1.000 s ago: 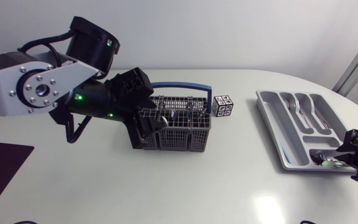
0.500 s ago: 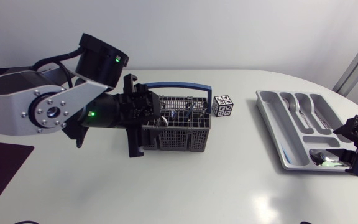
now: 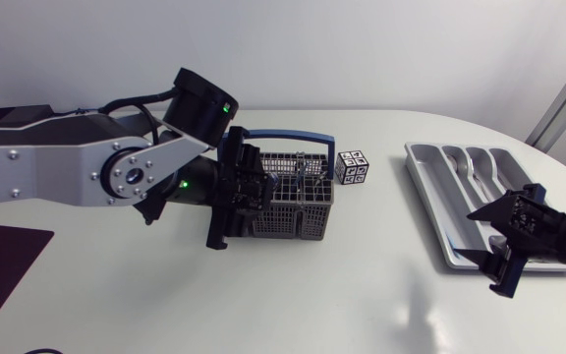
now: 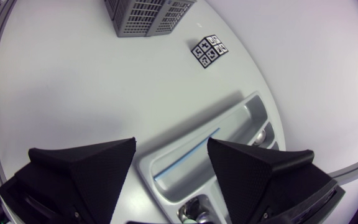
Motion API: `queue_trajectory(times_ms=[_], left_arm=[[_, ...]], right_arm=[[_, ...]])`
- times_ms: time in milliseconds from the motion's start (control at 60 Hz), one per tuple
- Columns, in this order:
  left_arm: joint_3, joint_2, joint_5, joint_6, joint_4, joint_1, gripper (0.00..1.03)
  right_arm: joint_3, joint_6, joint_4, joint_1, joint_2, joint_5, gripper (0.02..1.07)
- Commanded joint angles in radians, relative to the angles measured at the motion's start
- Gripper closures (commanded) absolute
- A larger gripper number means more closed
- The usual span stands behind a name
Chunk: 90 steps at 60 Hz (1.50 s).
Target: Transfer all utensils from the basket to the drawer tray.
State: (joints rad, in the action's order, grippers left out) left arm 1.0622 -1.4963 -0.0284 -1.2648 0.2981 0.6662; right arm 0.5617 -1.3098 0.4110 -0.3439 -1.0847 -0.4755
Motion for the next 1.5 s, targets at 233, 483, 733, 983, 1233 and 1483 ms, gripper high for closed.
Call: queue_trajectory(times_ms=[233, 483, 733, 983, 1233, 1483], left_arm=[[0.142, -0.107, -0.022, -0.186, 0.061, -0.02, 0.44], [0.203, -0.17, -0.027, -0.26, 0.087, -0.04, 0.61], [0.231, -0.209, -0.028, -0.301, 0.09, -0.056, 0.77], [0.232, -0.22, -0.028, -0.323, 0.121, -0.054, 0.97], [0.24, -0.185, -0.027, -0.318, 0.125, -0.051, 0.98], [0.239, -0.13, -0.027, -0.311, 0.125, -0.047, 0.97]], right_arm=[[-0.102, 0.139, -0.018, 0.131, 0.074, -0.017, 0.21], [-0.108, 0.164, -0.035, 0.148, 0.069, -0.026, 0.2], [-0.106, 0.173, -0.04, 0.154, 0.051, -0.04, 0.2], [-0.111, 0.188, -0.064, 0.172, 0.029, -0.04, 0.2], [-0.117, 0.199, -0.063, 0.187, 0.034, -0.035, 0.2], [-0.123, 0.215, -0.037, 0.223, 0.074, -0.023, 0.2]])
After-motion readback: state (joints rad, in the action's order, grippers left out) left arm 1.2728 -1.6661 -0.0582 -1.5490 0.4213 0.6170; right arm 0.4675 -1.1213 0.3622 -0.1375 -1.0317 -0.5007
